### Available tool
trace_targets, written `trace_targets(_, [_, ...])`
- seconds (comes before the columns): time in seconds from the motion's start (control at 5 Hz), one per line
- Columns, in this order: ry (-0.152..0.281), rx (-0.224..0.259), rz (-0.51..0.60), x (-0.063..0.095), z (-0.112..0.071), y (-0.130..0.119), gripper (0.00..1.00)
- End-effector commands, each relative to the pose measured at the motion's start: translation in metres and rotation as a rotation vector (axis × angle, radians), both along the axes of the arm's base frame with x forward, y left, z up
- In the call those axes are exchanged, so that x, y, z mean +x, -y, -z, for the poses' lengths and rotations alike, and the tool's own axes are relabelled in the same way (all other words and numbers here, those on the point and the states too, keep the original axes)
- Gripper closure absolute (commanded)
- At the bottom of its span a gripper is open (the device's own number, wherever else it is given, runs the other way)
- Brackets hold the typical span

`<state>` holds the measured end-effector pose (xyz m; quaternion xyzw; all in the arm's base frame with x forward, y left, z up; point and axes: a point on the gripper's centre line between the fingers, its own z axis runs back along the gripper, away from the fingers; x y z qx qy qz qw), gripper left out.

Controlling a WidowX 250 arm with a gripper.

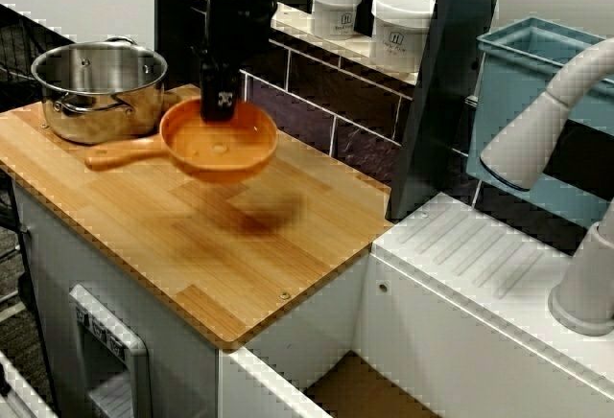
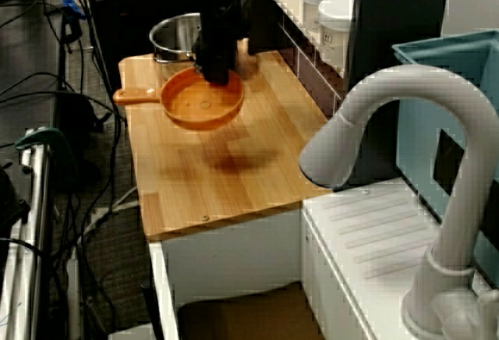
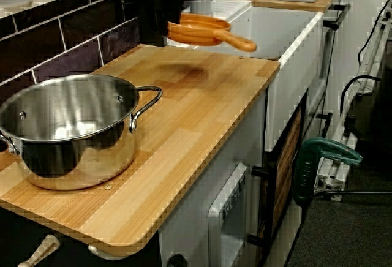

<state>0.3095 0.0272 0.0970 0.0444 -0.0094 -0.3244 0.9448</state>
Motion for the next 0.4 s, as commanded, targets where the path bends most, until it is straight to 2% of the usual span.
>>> trace_targets(0.0, [0.133,0.062,0.258,-0.0107,0.0071,-0.0113,1.00])
trace_targets(0.2, [0.153,0.095,0.353,-0.0129,0.0117,-0.0078,1.00])
